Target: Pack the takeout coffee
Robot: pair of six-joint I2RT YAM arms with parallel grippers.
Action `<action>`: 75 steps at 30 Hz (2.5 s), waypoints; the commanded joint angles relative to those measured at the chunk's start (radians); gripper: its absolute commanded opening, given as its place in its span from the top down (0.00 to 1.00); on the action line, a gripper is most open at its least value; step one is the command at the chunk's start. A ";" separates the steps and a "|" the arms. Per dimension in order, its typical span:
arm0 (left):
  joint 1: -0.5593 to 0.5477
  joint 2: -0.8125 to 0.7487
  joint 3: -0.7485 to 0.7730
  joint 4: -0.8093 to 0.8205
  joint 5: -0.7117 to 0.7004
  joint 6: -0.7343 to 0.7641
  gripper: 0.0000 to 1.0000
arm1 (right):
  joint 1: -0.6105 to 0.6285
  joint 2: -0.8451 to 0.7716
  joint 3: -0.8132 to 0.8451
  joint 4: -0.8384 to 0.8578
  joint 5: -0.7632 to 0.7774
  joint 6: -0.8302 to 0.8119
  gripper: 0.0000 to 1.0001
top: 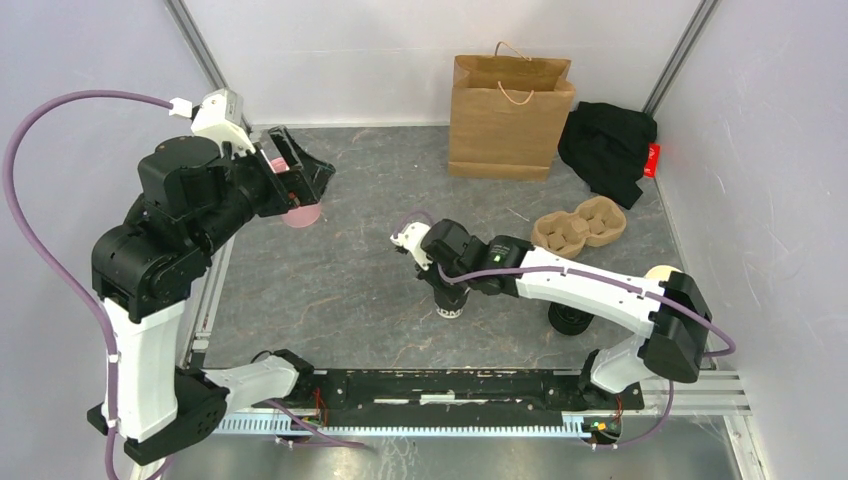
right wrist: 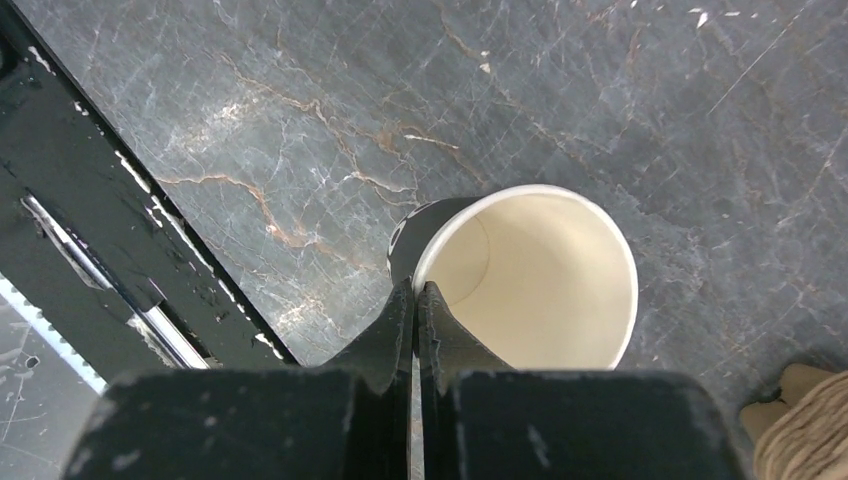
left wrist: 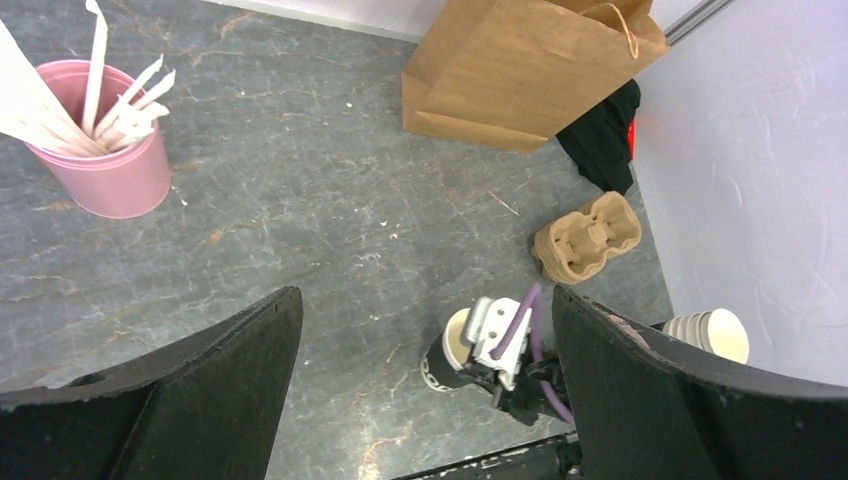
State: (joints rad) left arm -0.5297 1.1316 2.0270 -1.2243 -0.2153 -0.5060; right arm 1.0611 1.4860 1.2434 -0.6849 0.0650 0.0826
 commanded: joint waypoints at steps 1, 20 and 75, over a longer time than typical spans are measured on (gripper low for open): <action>-0.003 0.000 0.023 -0.005 0.008 -0.116 0.00 | 0.044 0.015 -0.042 0.087 0.029 0.036 1.00; -0.003 -0.010 -0.050 0.018 0.048 -0.190 0.00 | 0.181 -0.144 0.029 -0.014 0.218 0.136 0.50; 0.097 0.514 -0.346 0.511 0.435 0.101 0.00 | -0.675 -0.321 -0.240 -0.435 -0.084 0.189 0.32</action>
State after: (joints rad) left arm -0.4278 1.6520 1.6115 -0.7269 0.1719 -0.4667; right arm 0.3851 1.1656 1.0622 -1.1469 0.0505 0.2443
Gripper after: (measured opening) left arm 0.994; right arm 0.681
